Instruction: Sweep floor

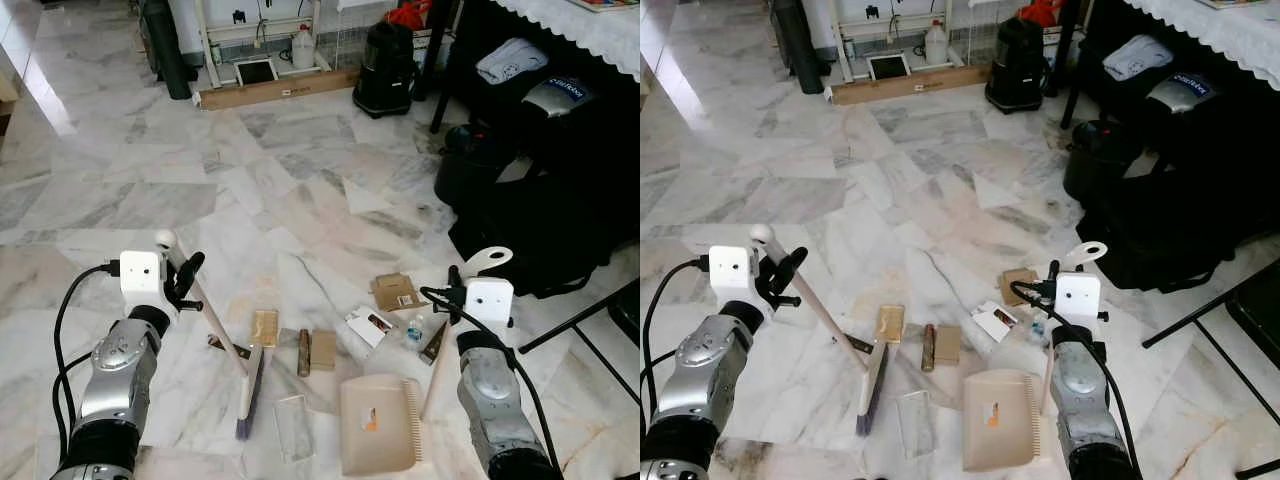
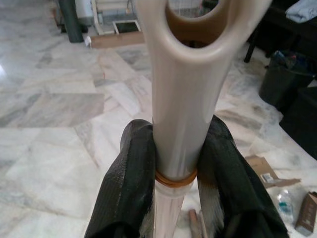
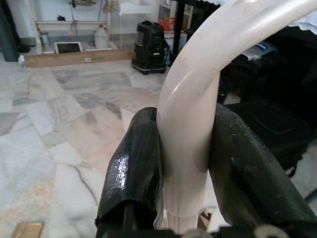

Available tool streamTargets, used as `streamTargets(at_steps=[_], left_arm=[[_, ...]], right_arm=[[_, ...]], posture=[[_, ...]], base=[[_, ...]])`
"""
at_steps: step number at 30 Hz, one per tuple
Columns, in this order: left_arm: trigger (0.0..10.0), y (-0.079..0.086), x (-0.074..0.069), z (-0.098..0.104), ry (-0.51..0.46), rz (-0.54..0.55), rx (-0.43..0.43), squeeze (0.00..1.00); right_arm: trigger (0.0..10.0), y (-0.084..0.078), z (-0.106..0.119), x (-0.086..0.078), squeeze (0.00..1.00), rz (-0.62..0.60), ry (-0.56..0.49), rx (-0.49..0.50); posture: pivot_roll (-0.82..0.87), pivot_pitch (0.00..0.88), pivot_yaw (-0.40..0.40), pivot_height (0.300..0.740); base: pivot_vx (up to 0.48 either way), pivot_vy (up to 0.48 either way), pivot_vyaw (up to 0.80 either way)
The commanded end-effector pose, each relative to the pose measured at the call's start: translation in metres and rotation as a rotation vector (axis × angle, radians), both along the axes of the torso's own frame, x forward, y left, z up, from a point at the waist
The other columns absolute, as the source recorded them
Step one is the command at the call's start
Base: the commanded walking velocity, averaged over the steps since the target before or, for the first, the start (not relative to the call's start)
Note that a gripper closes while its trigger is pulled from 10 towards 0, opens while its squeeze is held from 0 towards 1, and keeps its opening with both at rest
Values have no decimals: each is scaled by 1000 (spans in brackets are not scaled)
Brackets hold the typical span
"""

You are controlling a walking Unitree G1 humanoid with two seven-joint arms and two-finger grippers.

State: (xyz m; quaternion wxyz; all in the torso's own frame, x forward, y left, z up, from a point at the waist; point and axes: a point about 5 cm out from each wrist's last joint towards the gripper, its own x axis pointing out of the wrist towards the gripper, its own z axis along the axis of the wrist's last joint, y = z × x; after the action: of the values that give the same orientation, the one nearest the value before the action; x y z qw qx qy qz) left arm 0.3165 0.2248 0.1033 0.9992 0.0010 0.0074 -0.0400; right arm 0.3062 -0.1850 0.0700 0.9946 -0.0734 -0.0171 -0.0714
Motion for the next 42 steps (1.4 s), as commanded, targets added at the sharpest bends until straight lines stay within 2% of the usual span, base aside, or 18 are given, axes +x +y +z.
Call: streamTargets(at_steps=[1, 7, 18, 25, 33, 42], left_arm=[[10000, -1, 0, 0, -18, 2, 10, 0], [10000, -4, 0, -4, -15, 6, 7, 0], [10000, 0, -1, -6, -23, 25, 17, 0], [10000, 5, -3, -6, -30, 44, 25, 0], [10000, 8, -3, -4, -38, 55, 28, 0], [10000, 9, -5, -4, -49, 57, 34, 0]], right_arm=[[10000, 2, 5, 4, 0, 12, -32, 1], [10000, 4, 0, 6, 0, 32, -15, -9], [10000, -1, -10, 3, 0, 21, 2, -5], [10000, 6, -18, 2, 0, 38, 31, -10], [10000, 6, -10, 9, 0, 35, -4, 3], [10000, 9, -13, 9, 0, 42, 10, 10]], posture=[[-25, 66, -23, 740], [-18, 68, -24, 740], [-6, 86, -21, 740], [2, 97, -19, 740], [4, 97, -19, 740], [18, 105, -16, 740]], base=[[0, 0, 0], [0, 0, 0], [0, 0, 0], [0, 0, 0], [0, 0, 0], [0, 0, 0]])
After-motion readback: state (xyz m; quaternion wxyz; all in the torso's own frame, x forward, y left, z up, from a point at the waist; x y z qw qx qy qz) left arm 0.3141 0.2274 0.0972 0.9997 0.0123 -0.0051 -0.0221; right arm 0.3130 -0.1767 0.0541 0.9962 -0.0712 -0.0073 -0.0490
